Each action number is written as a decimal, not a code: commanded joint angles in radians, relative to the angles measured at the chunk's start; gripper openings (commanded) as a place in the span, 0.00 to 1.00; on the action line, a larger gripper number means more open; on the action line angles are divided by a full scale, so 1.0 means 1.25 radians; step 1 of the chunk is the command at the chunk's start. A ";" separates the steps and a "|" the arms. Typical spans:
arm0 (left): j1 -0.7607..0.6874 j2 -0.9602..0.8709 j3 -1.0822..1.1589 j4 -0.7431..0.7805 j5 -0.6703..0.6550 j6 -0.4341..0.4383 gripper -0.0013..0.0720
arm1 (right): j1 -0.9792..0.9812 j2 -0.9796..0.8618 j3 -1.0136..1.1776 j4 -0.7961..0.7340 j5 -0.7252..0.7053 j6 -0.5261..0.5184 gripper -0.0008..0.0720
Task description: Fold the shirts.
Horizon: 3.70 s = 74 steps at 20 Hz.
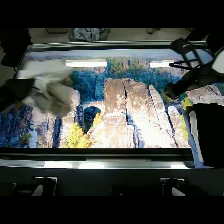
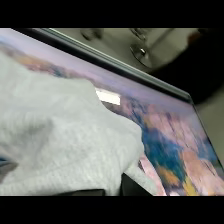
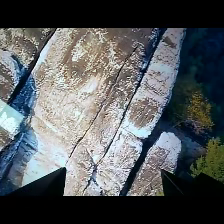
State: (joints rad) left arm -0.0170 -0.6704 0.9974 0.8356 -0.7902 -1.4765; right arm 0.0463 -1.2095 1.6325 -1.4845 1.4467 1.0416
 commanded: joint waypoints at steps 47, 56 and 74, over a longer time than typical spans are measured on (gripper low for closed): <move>-0.178 -0.411 -0.298 -0.128 -0.079 0.200 0.82 | 0.001 -0.323 -0.159 0.248 -0.029 -0.017 0.98; -0.221 -0.443 -0.298 -0.127 0.021 0.108 0.06 | 0.001 -0.376 -0.228 0.402 -0.069 -0.045 0.98; -0.205 -0.391 -0.280 -0.103 -0.032 0.164 0.05 | 0.089 -0.480 -0.215 0.510 -0.235 0.045 0.07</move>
State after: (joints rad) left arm -0.2874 -1.1732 0.6312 0.6819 -0.8051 -1.2934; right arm 0.1505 -1.8244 1.3518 -0.8345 1.1564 1.1549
